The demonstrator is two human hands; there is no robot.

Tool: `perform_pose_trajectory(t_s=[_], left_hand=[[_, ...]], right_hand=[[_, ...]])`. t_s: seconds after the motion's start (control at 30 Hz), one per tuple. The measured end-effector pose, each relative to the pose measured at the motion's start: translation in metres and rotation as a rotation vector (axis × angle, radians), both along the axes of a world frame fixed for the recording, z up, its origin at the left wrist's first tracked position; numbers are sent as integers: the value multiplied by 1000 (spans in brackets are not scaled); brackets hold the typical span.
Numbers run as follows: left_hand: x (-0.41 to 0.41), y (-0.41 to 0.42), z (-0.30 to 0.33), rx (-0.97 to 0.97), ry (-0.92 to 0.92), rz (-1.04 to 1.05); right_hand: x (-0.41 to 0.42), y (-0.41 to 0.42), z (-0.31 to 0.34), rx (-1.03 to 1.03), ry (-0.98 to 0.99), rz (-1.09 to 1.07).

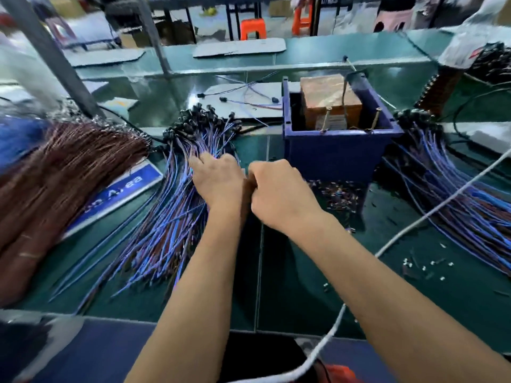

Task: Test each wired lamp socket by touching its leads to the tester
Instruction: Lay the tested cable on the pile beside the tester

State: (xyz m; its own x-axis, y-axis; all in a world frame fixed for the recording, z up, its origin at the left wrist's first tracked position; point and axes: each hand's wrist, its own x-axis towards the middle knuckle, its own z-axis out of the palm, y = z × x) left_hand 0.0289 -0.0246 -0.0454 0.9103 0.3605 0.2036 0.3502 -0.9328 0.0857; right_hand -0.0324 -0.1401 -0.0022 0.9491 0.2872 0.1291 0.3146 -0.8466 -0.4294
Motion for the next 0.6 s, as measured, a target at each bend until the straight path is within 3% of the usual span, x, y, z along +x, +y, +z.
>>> perform_pose_trajectory(t_s=[0.13,0.33,0.5,0.6], left_hand=[[0,1,3,-88,-175,22],[-21,-6,22,-603,-775,-172],[-29,-11,51,-927,-1042,-250],[-27,-20,75,-1264,-1018,-290]], right_hand=[[12,6,-8,99,12,-75],[18,10,-15,525,-15,-65],[16,14,-13,935,253,66],[10,15,-9,1181,476,208]])
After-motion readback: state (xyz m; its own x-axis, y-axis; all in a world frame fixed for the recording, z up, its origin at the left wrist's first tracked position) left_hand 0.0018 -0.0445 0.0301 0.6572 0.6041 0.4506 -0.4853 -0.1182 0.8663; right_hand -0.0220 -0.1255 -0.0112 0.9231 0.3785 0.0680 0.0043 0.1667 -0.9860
